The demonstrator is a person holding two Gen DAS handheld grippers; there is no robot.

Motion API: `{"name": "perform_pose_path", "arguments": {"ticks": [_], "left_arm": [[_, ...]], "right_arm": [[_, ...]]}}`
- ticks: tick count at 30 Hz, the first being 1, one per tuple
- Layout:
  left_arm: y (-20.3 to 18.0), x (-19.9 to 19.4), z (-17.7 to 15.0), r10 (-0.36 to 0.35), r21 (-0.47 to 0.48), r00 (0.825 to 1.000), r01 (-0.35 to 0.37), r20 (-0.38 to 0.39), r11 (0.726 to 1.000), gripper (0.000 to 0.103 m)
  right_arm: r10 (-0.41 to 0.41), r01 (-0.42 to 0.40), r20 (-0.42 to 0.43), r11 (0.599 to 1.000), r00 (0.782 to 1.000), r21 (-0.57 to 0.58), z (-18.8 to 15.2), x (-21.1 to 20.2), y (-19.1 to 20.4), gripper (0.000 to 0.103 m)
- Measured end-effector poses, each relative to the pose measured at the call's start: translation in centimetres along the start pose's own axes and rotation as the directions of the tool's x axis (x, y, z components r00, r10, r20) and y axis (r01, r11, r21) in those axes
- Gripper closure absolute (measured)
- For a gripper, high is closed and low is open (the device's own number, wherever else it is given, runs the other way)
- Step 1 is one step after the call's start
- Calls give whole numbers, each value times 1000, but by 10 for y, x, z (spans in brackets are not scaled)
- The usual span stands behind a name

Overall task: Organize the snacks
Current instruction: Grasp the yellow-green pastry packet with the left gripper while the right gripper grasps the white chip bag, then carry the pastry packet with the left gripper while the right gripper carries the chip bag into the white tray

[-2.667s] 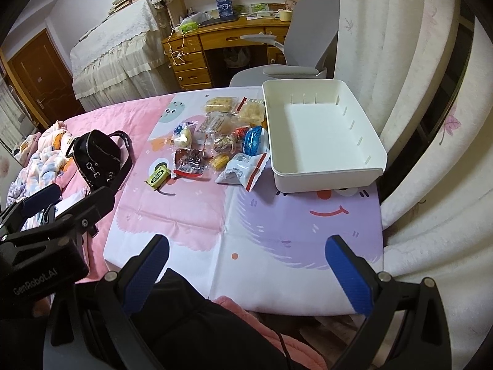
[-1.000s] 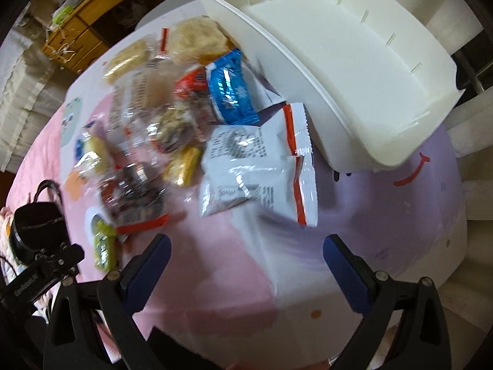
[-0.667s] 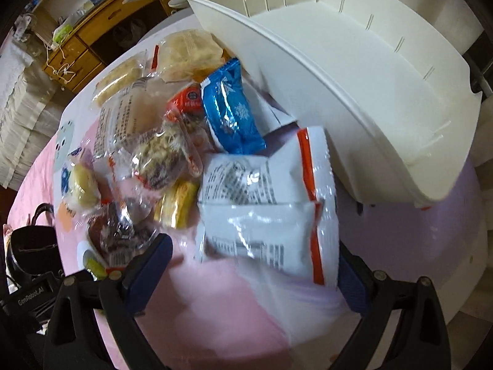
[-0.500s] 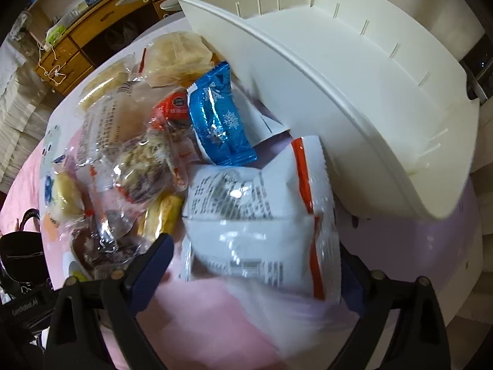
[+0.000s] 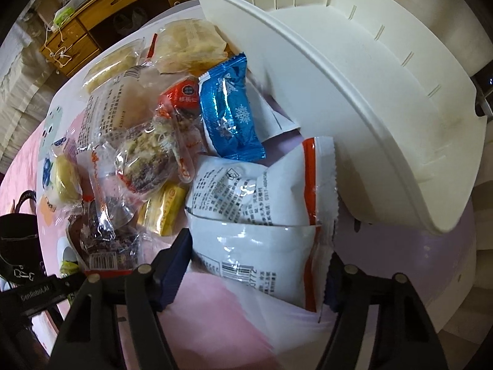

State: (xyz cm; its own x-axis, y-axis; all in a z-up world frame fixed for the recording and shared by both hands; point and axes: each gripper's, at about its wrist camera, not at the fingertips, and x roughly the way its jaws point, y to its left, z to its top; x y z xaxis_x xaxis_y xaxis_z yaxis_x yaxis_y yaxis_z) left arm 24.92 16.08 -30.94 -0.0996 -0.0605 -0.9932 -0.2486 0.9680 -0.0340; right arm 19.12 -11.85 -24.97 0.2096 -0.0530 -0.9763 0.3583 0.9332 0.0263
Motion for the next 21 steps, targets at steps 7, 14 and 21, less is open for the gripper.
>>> {"name": "perform_pose_path", "arguments": {"ticks": [7,14,21], "left_arm": [[2,-3,-4,-29,22,999,28,27,999,68],[-1,-21,-12,-67,77,996,62,65,995,68],[-1,-59,-26,-98,154,983,74,155,985,68]], "right_arm": [[-20,20,-2,1000,1000,-3,-11,-7,1,34],[-45,45,1,999,999,2,-20,-21,14,34],[-42,42,14,999,999,10,-30,-41,34,34]]}}
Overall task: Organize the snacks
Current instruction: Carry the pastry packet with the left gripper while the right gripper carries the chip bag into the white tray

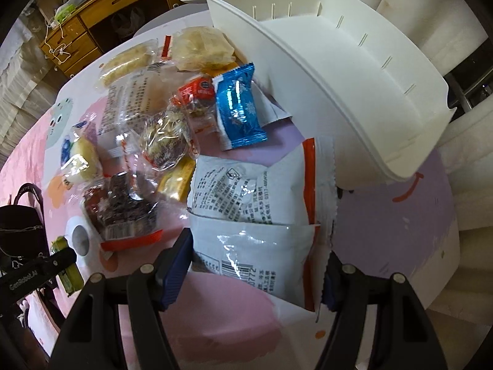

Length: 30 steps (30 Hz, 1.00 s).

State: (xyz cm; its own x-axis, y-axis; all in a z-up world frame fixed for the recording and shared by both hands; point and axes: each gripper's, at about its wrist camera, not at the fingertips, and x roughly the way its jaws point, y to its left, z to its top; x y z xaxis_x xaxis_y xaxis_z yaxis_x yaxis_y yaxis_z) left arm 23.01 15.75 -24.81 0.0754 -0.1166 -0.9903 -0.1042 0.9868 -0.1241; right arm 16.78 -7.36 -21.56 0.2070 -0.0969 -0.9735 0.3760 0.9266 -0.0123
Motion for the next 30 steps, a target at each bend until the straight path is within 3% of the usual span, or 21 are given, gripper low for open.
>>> {"name": "perform_pose_path", "arguments": {"ticks": [16,24,30], "left_arm": [[-1,-75,-30,-47,74,991,38,124,997,68],[-24,-106,-50,8,6,976,-10,220,1000,68],[-69,-127,-71,25,-23,961,-20,276,1000,68]], "right_arm": [[88,-76,130,993,988,-96,-26,-68,17,34],[208,-169,197,966,958,-195,-18,-90,0,34],[277,-216,238,943,931,-255,-9,-110,-37,34]]}}
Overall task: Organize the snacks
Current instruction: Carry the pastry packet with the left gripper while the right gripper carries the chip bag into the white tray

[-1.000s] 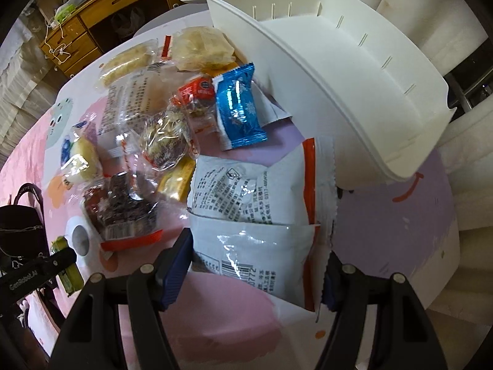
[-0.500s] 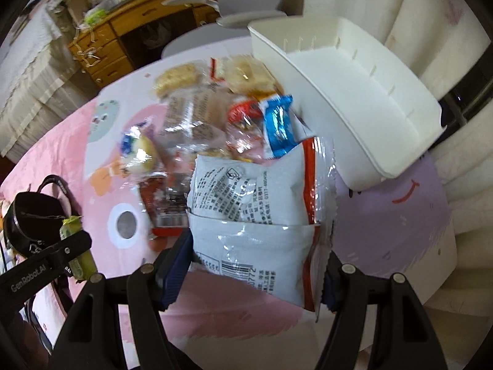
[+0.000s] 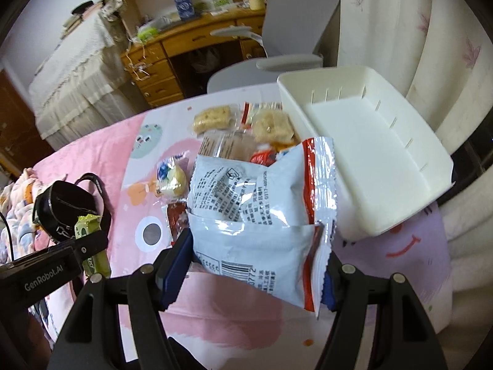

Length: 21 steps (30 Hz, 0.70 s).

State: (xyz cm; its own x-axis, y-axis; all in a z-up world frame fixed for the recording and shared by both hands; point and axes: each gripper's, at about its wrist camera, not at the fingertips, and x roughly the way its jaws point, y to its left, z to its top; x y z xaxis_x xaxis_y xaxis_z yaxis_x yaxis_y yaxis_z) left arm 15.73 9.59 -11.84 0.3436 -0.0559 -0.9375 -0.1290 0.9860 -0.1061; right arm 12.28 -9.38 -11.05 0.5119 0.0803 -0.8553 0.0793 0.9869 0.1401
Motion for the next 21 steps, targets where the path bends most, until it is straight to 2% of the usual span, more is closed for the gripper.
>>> {"name": "perform_pose_path", "arguments": {"ticks": [13,21], "left_arm": [[-116,-33,-13,-63,13,990,62,125,998,68],[-189,-20,-7,-161,77,979,152,125,985,68]], "right_arm": [[30,-26,108,999,994,-40,24,-50,-100,34],[-2,8,131,999,991,-47,43,-55,-159,33]]}}
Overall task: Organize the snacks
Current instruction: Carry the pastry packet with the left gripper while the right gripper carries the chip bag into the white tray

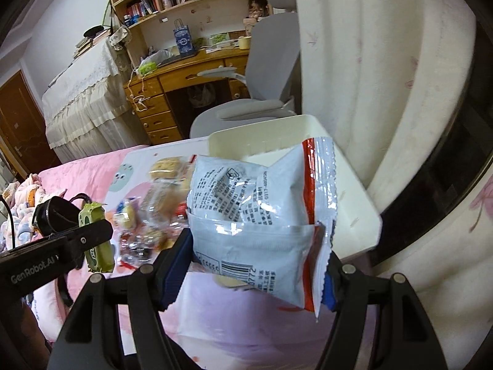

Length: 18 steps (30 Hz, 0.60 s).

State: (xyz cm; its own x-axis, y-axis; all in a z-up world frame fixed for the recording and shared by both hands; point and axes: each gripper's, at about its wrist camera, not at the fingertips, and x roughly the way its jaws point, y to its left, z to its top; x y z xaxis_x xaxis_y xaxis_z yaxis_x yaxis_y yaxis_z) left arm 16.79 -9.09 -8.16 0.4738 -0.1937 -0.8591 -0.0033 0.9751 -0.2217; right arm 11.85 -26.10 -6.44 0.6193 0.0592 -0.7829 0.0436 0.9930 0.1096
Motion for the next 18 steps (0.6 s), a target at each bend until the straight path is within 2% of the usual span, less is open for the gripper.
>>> {"name": "perform_pose_path", "arguments": {"ticks": [9,10,12,13,14,18], "left_arm": [[-51,33,9,-96,63,995,98,-33,993,68],[-55,36,9,-110,75,993,112,-42,991,65],[-64,41,8,-136,93,989,141,-61,986,41],[-65,41,7,-138,89,989,143,-56,986,22],[-66,39,6,-135,83,990,138,-41,987,19],[-63,38,5,-125,79,992,127,-29,989,19]], "right_arm": [[-42,44,-54,998,998,35,10,17,-49,32],[-42,45,-58,998,997,42,10,19,-53,32],[-52,56,-74,997,996,53,9,23,-60,31],[-59,63,-82,996,995,56,8,25,-63,30],[-64,69,-91,996,994,63,8,28,-62,30],[-62,75,-121,992,991,105,6,34,-68,28]]}}
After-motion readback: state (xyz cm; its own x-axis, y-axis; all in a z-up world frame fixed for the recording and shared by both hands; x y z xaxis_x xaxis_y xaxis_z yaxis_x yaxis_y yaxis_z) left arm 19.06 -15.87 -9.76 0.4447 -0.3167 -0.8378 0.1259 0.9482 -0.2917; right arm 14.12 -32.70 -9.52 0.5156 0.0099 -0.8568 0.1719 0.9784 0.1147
